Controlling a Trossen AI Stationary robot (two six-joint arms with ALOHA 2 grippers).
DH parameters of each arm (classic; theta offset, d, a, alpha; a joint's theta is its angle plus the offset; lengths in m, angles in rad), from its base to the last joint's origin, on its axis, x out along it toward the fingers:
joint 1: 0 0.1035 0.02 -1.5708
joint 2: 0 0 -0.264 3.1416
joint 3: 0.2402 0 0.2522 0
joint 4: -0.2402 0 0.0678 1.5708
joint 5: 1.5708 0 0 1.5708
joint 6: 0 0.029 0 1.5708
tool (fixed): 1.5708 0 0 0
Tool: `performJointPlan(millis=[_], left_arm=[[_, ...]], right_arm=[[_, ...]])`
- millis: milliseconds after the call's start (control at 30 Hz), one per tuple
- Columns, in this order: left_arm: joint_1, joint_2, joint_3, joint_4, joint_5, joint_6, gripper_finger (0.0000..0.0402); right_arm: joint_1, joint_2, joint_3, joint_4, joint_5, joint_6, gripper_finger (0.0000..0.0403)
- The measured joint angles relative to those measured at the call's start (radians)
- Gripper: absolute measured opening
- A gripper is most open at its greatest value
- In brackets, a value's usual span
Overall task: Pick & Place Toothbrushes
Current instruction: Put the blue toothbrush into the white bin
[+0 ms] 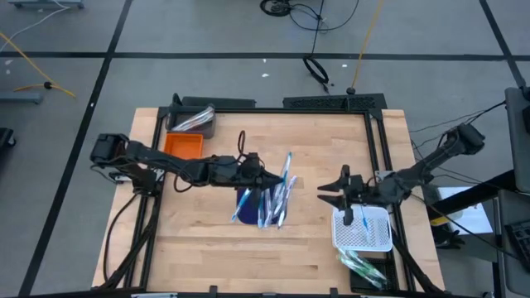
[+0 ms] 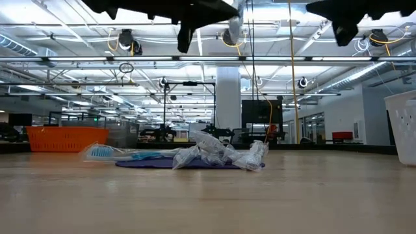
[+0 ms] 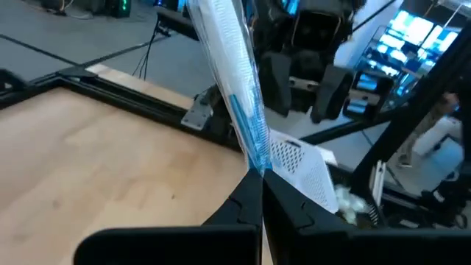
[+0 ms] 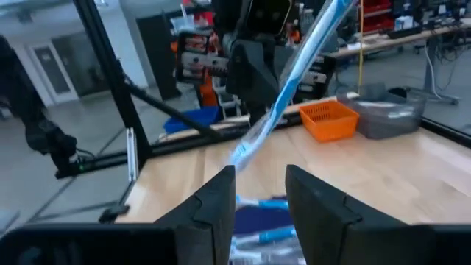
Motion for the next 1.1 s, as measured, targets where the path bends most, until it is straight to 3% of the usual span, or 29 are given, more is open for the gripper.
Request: performJointPlan(millis=[333, 533, 700, 900, 1100], left_arm=[[0.0, 0.106, 0.001, 0.148, -0.001, 0.047, 0.0], [0.0, 0.173, 0.064, 0.178, -0.002, 0.095, 0.0], [0.003, 0.24, 0.152, 0.11, -0.004, 0.134, 0.0], [0.006, 0.313, 0.252, 0.027, -0.011, 0.154, 0.0], [0.003, 0.309, 0.254, 0.007, -0.011, 0.164, 0.0]], right_arm=[[-0.175, 0.109, -0.009, 0.19, -0.211, -0.004, 0.0112], [-0.238, 0.164, -0.008, 0.236, -0.215, -0.004, 0.0112], [-0.264, 0.199, -0.009, 0.301, -0.288, 0.012, 0.0112], [-0.274, 0.215, -0.009, 0.304, -0.286, 0.015, 0.0112], [-0.278, 0.212, -0.008, 0.258, -0.286, 0.0, 0.0111]])
